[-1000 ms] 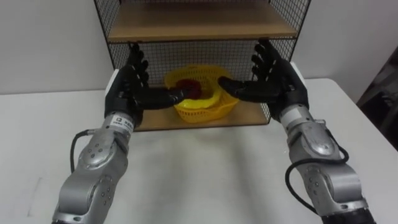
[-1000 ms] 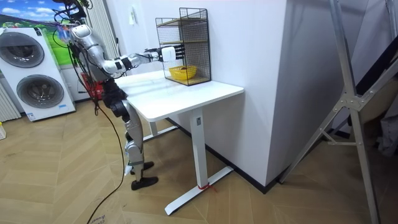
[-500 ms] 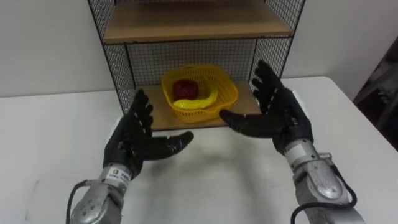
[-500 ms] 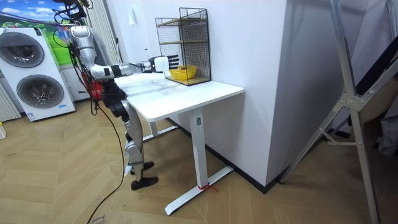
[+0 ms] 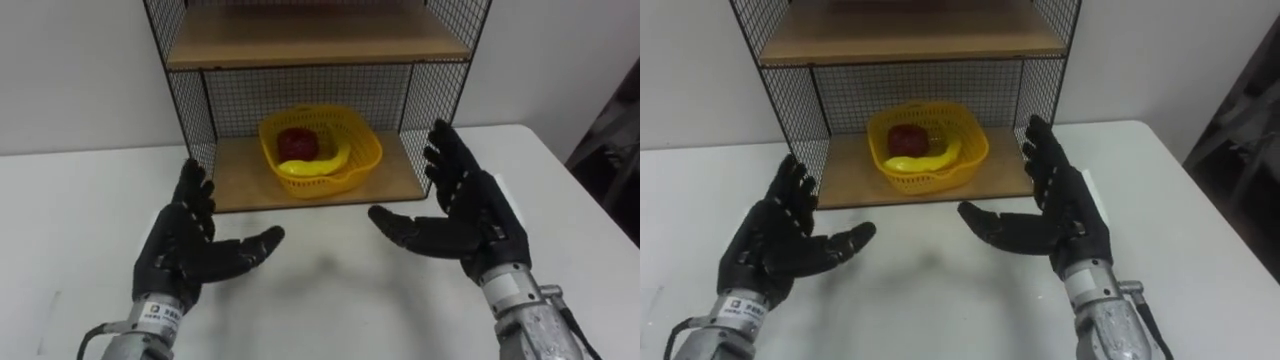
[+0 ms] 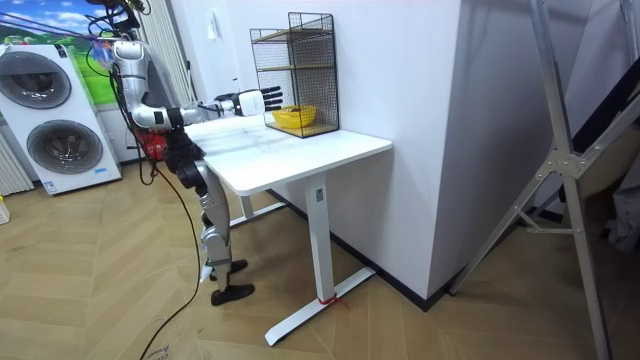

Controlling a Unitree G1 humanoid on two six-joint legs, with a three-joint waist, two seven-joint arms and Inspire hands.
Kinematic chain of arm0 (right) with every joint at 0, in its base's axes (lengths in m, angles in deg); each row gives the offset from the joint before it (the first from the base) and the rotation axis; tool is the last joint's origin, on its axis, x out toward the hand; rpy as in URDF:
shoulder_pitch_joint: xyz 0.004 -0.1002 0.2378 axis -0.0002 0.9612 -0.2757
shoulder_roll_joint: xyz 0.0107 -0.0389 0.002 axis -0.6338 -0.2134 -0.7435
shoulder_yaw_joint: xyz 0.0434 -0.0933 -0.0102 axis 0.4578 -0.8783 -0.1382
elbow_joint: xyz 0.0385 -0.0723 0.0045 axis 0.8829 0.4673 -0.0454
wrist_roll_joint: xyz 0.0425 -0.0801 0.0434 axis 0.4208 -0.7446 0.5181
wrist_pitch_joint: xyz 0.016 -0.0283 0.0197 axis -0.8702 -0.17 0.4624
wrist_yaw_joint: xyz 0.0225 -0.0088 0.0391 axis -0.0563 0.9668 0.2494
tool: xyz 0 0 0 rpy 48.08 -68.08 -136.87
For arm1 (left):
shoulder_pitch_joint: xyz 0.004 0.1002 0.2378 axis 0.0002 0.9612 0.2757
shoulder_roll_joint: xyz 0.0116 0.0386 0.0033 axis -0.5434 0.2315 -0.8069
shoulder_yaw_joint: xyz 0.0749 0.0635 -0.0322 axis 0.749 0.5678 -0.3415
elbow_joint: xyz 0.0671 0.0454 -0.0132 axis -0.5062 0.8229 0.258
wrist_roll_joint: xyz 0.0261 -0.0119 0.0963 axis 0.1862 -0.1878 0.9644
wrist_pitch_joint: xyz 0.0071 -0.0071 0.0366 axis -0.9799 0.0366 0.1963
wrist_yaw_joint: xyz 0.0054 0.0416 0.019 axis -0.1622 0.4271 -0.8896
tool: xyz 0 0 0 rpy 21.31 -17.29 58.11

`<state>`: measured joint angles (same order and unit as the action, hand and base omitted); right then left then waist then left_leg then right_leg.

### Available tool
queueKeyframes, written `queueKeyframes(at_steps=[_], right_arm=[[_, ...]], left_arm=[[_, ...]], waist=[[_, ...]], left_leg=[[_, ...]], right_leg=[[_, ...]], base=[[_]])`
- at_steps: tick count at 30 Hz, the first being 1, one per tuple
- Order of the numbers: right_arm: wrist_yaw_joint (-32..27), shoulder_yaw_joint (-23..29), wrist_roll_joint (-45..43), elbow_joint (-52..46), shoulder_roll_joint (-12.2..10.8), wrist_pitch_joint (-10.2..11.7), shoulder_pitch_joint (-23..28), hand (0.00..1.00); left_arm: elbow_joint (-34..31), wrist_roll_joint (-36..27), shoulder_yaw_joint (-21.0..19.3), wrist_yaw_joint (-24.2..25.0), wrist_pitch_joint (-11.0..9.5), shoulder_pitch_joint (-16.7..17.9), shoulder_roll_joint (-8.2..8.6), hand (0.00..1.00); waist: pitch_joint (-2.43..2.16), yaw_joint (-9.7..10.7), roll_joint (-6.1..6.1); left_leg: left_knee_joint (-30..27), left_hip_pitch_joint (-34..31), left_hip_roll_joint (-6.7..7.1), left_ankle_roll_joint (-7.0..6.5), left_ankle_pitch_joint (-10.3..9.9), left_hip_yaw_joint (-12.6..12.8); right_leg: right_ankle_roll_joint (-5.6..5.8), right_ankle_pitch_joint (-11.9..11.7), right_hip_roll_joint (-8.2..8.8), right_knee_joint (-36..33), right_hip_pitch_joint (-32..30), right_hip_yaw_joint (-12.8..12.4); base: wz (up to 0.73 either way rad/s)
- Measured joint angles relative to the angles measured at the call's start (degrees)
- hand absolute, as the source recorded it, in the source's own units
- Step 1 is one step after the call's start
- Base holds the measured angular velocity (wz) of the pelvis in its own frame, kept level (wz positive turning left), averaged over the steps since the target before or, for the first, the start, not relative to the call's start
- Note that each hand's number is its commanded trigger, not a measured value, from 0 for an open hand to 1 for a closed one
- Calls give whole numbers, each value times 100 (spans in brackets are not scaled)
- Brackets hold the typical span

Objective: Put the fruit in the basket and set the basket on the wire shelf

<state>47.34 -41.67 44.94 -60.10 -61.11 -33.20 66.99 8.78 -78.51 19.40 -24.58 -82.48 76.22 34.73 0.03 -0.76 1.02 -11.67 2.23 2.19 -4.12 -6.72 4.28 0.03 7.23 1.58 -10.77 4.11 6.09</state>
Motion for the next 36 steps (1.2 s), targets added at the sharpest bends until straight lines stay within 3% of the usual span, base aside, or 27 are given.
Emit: queueKeyframes(at_steps=[3,7,14,16,21,23,26,28,34,36], right_arm=[[-83,182,0,0,24,181,26,0],[-489,645,-52,-1,89,403,69,0],[-1862,2056,-160,-182,368,579,77,0],[-2235,2451,-183,-295,455,599,78,0],[-3326,3514,-182,-466,974,780,104,0],[-3641,3809,-174,-463,1104,794,230,0],[-4111,4246,23,-391,1157,793,440,0],[-4406,4534,130,-230,1180,794,603,0],[-5149,5069,2098,836,1265,774,926,0],[-5200,5207,3033,1485,1279,791,1028,0]], left_arm=[[-61,449,-350,-365,-259,-3,29,0],[-114,588,-963,-974,-549,-1,55,0],[-635,407,-2773,-2441,-914,-20,2,0],[-722,415,-3240,-2879,-990,-12,-61,0],[-656,0,-4588,-3938,-1205,82,-477,0],[-429,-201,-4835,-4277,-1228,141,-546,0],[-155,-656,-5159,-4871,-1221,419,-563,0],[127,-881,-5372,-5170,-1220,578,-604,0],[861,-2143,-5797,-5828,-1211,915,-708,0],[1486,-2701,-5821,-5896,-1213,935,-829,0]], waist=[[24,-25,-25],[24,-134,-27],[19,-266,-51],[12,-274,-62],[15,-258,-78],[29,-249,-100],[-11,-235,-65],[-14,-238,-66],[-16,-220,-72],[-21,-167,-78]], left_leg=[[13,-6,-2,4,2,18],[11,-5,-7,3,1,20],[9,-72,-1,6,1,-3],[9,-75,-1,6,1,-6],[-3,-99,-12,21,-10,7],[-5,-98,-11,22,-10,8],[-9,-136,2,28,-15,37],[-9,-156,8,32,-15,41],[-52,-269,28,43,-22,29],[-108,-370,35,47,-26,-30]], right_leg=[[39,-38,-49,12,-8,-23],[25,-32,-63,12,-9,-83],[33,-33,-55,3,-89,-28],[-5,-3,-54,-3,-96,-52],[-12,14,-57,-28,-135,-92],[-12,14,-59,-32,-133,-83],[-22,120,2,-241,-275,-108],[-26,157,12,-306,-316,-107],[-36,241,39,-489,-476,-120],[-42,257,60,-511,-530,-35]], base=[[-4],[-2],[1],[0],[0],[0],[-3],[0],[1],[14]])
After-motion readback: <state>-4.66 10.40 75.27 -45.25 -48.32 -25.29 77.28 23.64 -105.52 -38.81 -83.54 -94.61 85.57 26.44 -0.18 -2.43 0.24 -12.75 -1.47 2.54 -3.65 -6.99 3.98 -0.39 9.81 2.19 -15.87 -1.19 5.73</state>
